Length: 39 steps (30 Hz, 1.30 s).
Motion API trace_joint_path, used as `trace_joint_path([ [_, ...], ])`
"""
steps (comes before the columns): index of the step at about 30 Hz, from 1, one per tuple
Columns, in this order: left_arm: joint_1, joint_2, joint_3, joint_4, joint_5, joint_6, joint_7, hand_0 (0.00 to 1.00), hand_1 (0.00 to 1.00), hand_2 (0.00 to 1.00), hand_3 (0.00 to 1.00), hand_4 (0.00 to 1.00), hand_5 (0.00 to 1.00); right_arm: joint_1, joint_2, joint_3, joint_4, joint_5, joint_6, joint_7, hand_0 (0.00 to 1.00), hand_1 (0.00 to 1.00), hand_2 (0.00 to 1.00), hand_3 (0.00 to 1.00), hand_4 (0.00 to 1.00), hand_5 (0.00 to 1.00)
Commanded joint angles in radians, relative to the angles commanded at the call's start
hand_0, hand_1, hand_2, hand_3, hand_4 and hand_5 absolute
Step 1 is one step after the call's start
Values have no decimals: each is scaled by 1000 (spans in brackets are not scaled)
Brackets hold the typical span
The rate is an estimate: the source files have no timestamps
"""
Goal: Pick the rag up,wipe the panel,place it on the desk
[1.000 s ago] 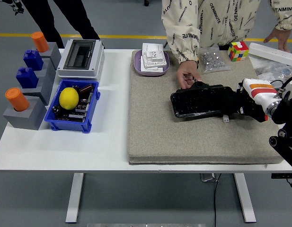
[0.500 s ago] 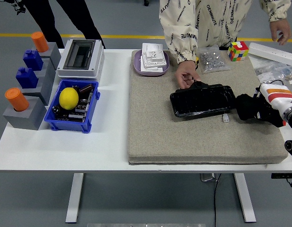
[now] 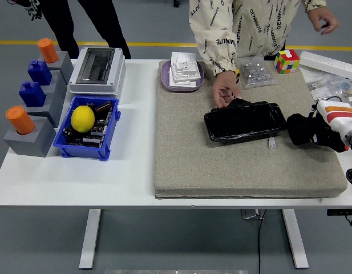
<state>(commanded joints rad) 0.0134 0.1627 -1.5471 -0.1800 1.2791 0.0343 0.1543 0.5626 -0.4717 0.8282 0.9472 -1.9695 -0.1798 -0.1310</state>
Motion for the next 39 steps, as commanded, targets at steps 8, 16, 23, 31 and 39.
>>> trace_joint_path([
  [8,5,3,1,0,2,0,0,640,689,722,564,592,465,-6,-18,14,11,-5,3,-3,249,300,394,393,998,41],
  [16,9,7,2,0,6,0,0,640,690,722,566,592,465,-13,-35,38,11,-11,5,-4,249,300,394,393,998,39],
  [23,9,7,4,0,5,-1,-3,640,690,723,565,591,463,-18,-45,60,21,-21,8,-9,249,299,394,393,998,41],
  [31,13,7,-3,0,10,-1,-1,640,689,724,566,592,465,-31,-44,98,49,-31,8,-16,249,300,394,394,998,39],
  [39,9,8,-3,0,11,-1,-1,640,690,723,565,593,466,-37,-47,106,57,-34,12,-21,249,300,394,393,998,41],
])
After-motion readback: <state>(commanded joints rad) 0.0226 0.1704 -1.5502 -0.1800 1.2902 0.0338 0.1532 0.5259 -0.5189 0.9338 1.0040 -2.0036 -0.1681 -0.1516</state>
